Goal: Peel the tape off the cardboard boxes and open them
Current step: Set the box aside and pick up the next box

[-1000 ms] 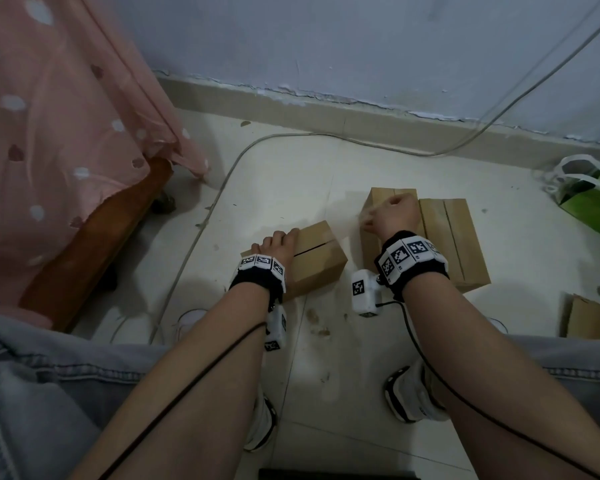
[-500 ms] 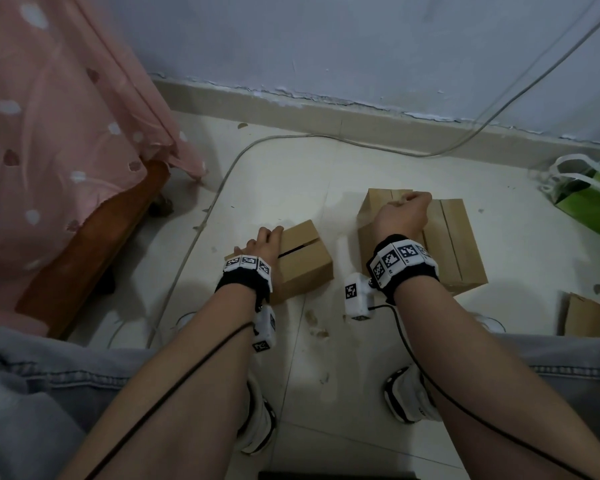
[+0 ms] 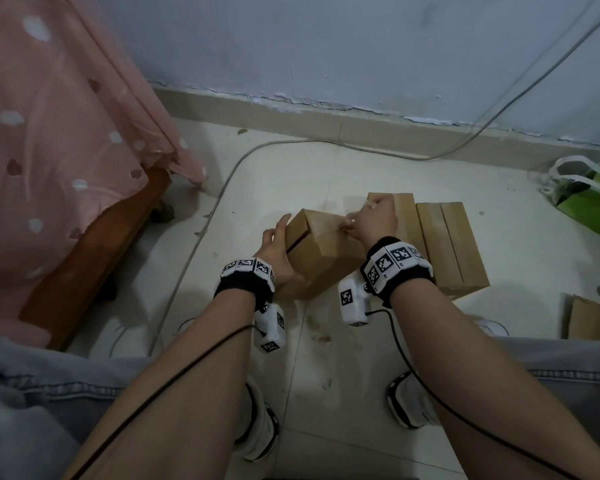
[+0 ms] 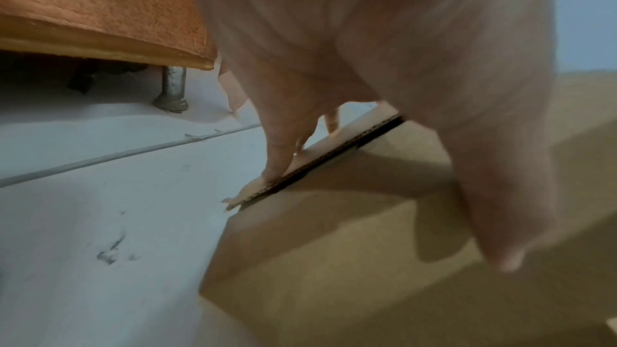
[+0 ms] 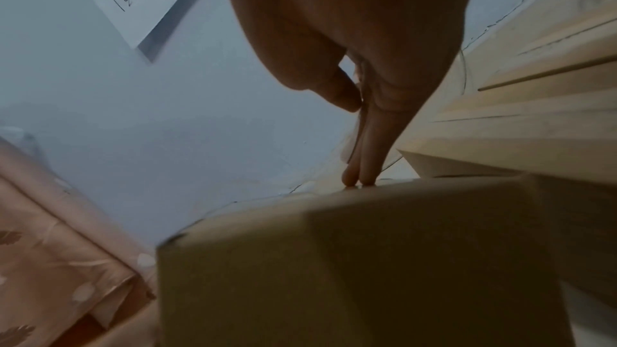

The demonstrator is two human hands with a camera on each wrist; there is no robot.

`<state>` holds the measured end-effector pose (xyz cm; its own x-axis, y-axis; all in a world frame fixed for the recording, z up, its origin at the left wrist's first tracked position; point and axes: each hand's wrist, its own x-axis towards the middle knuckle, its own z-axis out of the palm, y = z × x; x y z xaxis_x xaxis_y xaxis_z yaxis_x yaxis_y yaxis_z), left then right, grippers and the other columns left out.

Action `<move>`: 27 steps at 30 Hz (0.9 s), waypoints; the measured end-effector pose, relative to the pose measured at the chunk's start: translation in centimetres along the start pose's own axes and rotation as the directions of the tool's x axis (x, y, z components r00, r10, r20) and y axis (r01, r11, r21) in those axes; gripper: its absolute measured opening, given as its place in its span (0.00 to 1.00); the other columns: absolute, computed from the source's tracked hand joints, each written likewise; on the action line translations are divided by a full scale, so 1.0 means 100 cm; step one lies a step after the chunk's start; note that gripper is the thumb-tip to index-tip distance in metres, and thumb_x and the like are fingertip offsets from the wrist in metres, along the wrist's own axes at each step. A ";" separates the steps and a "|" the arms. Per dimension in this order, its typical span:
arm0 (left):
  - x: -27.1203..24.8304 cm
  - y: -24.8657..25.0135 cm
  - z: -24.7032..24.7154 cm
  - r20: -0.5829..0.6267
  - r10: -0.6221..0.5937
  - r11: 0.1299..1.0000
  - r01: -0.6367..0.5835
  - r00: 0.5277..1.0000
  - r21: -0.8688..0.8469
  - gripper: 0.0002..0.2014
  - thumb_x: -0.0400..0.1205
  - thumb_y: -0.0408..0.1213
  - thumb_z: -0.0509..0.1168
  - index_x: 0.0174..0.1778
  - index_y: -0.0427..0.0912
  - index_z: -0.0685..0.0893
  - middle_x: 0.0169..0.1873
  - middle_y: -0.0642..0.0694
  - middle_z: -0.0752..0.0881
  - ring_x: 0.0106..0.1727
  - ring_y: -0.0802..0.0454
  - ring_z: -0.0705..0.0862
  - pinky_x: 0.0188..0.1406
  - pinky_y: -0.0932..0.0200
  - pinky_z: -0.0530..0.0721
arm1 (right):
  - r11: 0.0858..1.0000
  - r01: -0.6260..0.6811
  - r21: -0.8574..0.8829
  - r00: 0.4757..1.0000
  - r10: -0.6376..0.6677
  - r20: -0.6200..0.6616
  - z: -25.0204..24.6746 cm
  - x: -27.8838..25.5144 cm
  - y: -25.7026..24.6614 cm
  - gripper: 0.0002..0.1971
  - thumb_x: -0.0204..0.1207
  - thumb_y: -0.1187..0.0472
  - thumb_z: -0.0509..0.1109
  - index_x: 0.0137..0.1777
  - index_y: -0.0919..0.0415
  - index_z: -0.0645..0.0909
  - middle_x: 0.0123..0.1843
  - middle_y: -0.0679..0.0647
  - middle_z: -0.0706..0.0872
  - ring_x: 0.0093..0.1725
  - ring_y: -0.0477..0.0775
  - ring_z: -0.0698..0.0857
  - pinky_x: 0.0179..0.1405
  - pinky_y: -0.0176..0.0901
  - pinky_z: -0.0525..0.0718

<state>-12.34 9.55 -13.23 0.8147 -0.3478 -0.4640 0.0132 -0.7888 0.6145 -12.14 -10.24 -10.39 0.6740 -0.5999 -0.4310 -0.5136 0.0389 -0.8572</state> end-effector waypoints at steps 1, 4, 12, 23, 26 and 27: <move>0.001 0.004 -0.002 -0.038 0.021 0.999 -0.023 0.999 -0.036 0.68 0.61 0.44 0.85 0.83 0.63 0.38 0.80 0.44 0.56 0.74 0.38 0.72 0.66 0.45 0.77 | 1.000 0.000 0.014 1.000 0.000 0.022 0.001 0.001 0.000 0.13 0.73 0.71 0.57 0.52 0.53 0.68 0.51 0.63 0.84 0.43 0.63 0.88 0.41 0.61 0.91; 0.007 0.018 -0.011 -0.129 0.089 0.988 -0.104 0.988 -0.114 0.67 0.59 0.45 0.86 0.85 0.57 0.44 0.79 0.46 0.59 0.77 0.44 0.69 0.70 0.52 0.74 | 0.995 -0.028 0.097 0.996 0.020 0.082 0.002 -0.004 -0.004 0.12 0.74 0.72 0.52 0.48 0.54 0.67 0.47 0.66 0.86 0.38 0.66 0.88 0.35 0.54 0.88; 0.003 0.011 -0.024 -0.158 0.071 0.994 -0.083 0.985 -0.075 0.56 0.59 0.41 0.85 0.78 0.46 0.57 0.69 0.47 0.65 0.67 0.46 0.72 0.63 0.53 0.78 | 0.995 -0.007 0.101 1.000 0.004 0.026 0.004 -0.010 -0.007 0.15 0.75 0.77 0.56 0.52 0.56 0.68 0.50 0.65 0.85 0.38 0.67 0.91 0.37 0.59 0.92; -0.002 -0.002 -0.021 -0.165 0.069 0.983 -0.096 0.984 -0.158 0.56 0.54 0.40 0.86 0.74 0.48 0.59 0.65 0.47 0.69 0.65 0.46 0.75 0.65 0.49 0.80 | 0.997 0.007 0.071 0.996 -0.001 -0.086 0.006 -0.010 -0.005 0.15 0.78 0.77 0.55 0.58 0.60 0.66 0.57 0.68 0.81 0.31 0.61 0.89 0.32 0.58 0.91; -0.003 -0.003 -0.020 -0.146 0.079 0.979 -0.105 0.986 -0.175 0.58 0.52 0.42 0.85 0.74 0.49 0.58 0.66 0.47 0.70 0.66 0.46 0.75 0.67 0.48 0.80 | 0.997 0.016 0.069 0.992 -0.008 -0.123 0.007 -0.010 -0.002 0.15 0.76 0.77 0.54 0.57 0.60 0.66 0.61 0.69 0.80 0.35 0.64 0.90 0.31 0.59 0.91; -0.002 -0.003 -0.020 -0.143 0.080 0.978 -0.106 0.986 -0.182 0.59 0.51 0.42 0.85 0.75 0.49 0.58 0.66 0.47 0.70 0.66 0.46 0.75 0.67 0.48 0.79 | 0.997 0.019 0.071 0.991 -0.009 -0.135 0.008 -0.009 -0.001 0.15 0.76 0.77 0.54 0.57 0.60 0.66 0.61 0.69 0.81 0.36 0.64 0.90 0.31 0.58 0.91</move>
<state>-11.39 10.87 -12.06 0.8876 -0.3339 -0.3172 0.0323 -0.6419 0.7661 -12.27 -9.10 -10.08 0.6009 -0.7024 -0.3815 -0.4619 0.0844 -0.8829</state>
